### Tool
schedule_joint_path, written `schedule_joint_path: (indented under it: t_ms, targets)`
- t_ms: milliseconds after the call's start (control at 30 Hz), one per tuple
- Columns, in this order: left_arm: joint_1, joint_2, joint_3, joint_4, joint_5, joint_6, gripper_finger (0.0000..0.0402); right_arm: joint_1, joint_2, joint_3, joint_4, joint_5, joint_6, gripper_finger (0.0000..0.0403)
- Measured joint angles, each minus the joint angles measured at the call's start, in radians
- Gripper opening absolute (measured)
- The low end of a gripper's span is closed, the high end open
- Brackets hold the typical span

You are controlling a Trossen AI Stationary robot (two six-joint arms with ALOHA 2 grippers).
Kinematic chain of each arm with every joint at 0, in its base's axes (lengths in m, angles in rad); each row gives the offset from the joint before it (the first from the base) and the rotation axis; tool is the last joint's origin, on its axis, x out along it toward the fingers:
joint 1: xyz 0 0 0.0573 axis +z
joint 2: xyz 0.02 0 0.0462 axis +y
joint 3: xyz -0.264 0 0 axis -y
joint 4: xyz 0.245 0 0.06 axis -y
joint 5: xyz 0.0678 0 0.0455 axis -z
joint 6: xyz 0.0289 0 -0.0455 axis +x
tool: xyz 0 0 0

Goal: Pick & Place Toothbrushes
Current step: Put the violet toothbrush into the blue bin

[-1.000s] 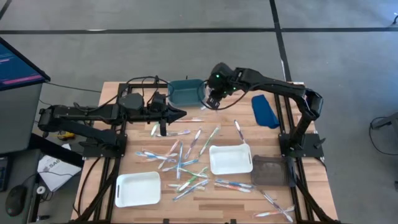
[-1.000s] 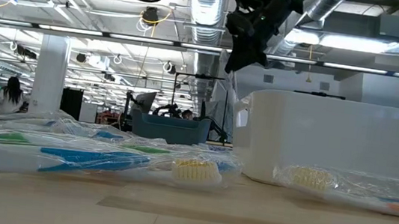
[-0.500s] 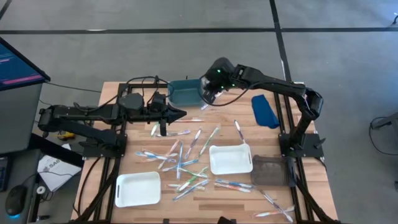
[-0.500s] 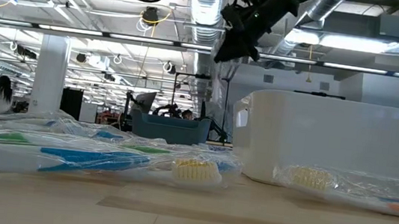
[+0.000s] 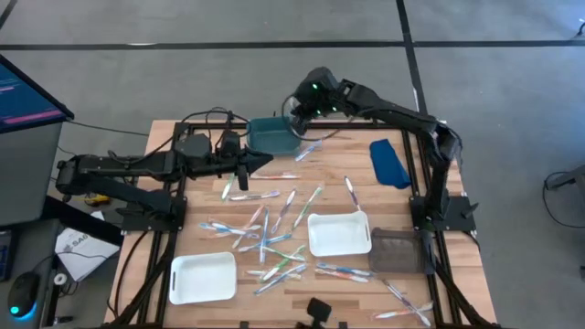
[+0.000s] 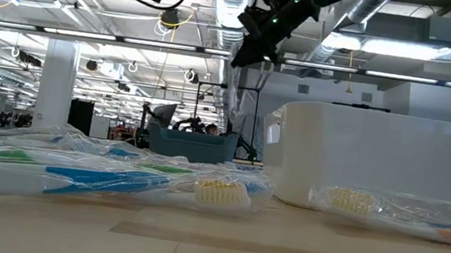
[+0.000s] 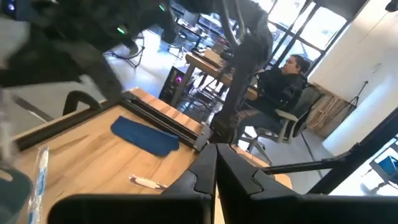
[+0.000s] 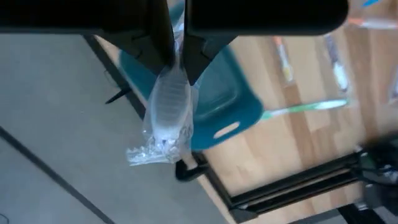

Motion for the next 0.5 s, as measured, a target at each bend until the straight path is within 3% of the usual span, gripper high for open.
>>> schedule_joint_path:
  t_ms: [267, 500]
  targets:
    - [-0.003, -0.001, -0.089, 0.001, -0.026, -0.089, 0.0004, 0.000, 0.274, 0.449, -0.239, -0.004, -0.140, 0.0006]
    - [-0.018, -0.023, -0.191, 0.002, 0.016, -0.204, 0.0004, 0.022, 0.315, 0.413, -0.266, -0.005, -0.250, 0.0008]
